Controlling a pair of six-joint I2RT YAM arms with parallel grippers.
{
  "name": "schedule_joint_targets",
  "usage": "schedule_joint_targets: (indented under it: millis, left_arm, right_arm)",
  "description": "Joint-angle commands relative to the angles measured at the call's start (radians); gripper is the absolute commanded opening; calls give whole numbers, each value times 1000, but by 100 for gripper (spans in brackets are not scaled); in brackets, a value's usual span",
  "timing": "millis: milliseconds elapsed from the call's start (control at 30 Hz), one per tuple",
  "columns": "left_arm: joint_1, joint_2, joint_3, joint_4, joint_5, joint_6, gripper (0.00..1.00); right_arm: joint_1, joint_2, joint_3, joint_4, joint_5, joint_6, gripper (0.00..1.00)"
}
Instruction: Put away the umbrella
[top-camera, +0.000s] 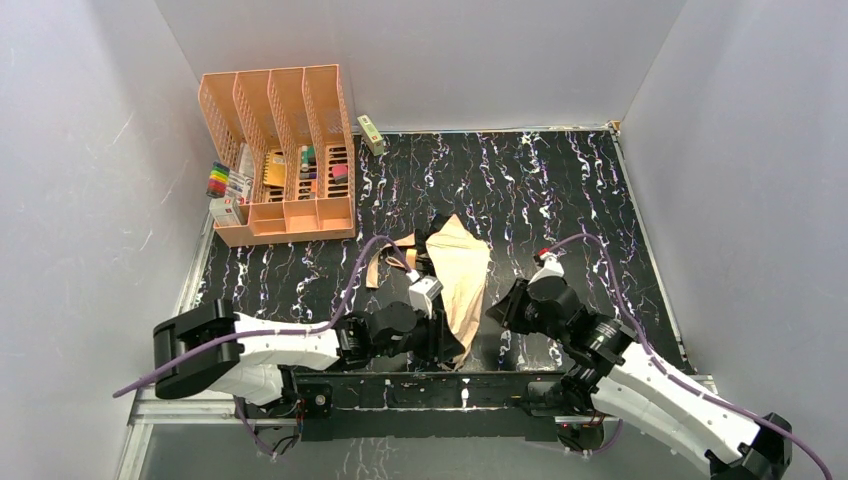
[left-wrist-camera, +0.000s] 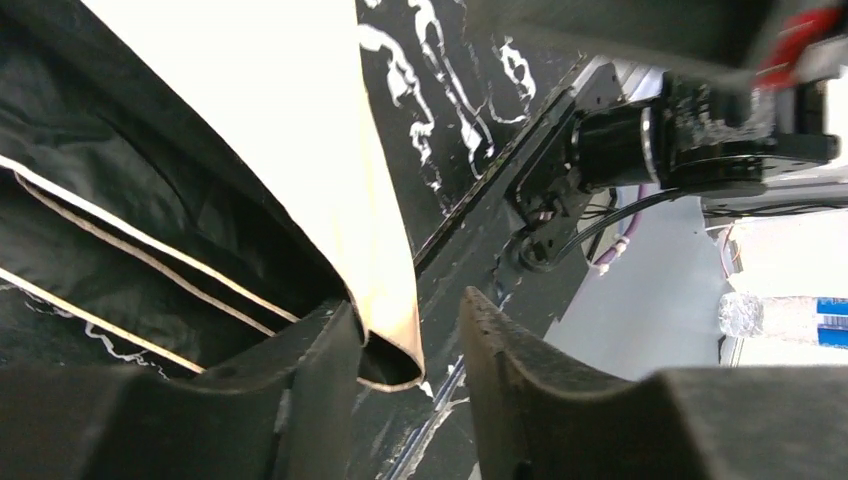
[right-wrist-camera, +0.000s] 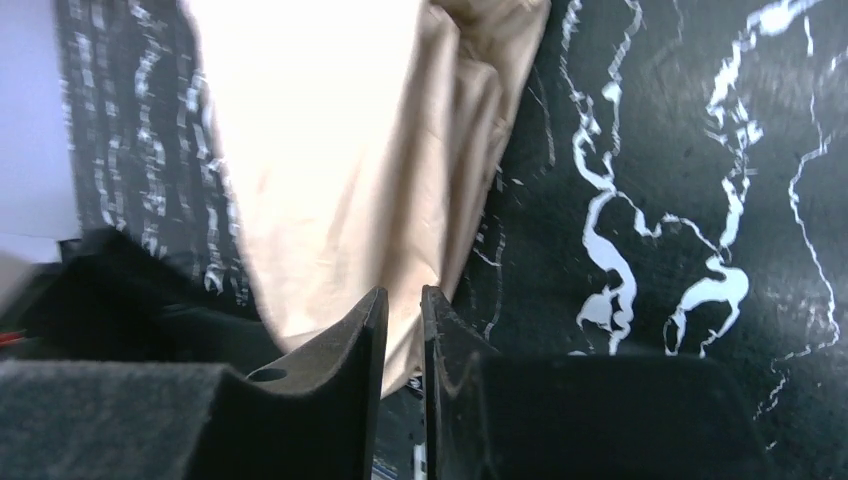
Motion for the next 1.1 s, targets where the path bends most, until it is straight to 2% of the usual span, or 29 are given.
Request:
schedule_joint_targets:
  millis: [0, 100, 167, 233, 333, 500, 600, 833, 1067]
  left_arm:
    - [-33, 55, -45, 120, -46, -22, 44]
    - [-43, 75, -70, 135, -65, -38, 57]
    - [-46, 89, -80, 141, -67, -47, 60]
    - [-49, 108, -85, 151, -65, -51, 60]
    - [-57, 140, -83, 160, -63, -55, 55]
    - [-68, 174, -88, 185, -64, -68, 51]
    - [-76, 179, -94, 190, -71, -76, 51]
    - [-90, 175, -102, 190, -81, -81, 53]
    - [-92, 118, -87, 129, -109, -66, 63]
  right_arm:
    - [2, -57, 102, 26, 33, -89, 27]
    - [1, -34, 119, 136, -24, -138, 29]
    - [2, 2, 126, 200, -62, -150, 29]
    - [2, 70, 137, 241, -76, -146, 29]
    - [2, 178, 165, 277, -79, -142, 23]
    - [2, 356, 189, 399, -191, -167, 17]
    - [2, 435, 185, 417, -230, -153, 14]
    - [2, 512, 38, 525, -206, -58, 0]
    - [2, 631, -49, 594, -181, -34, 0]
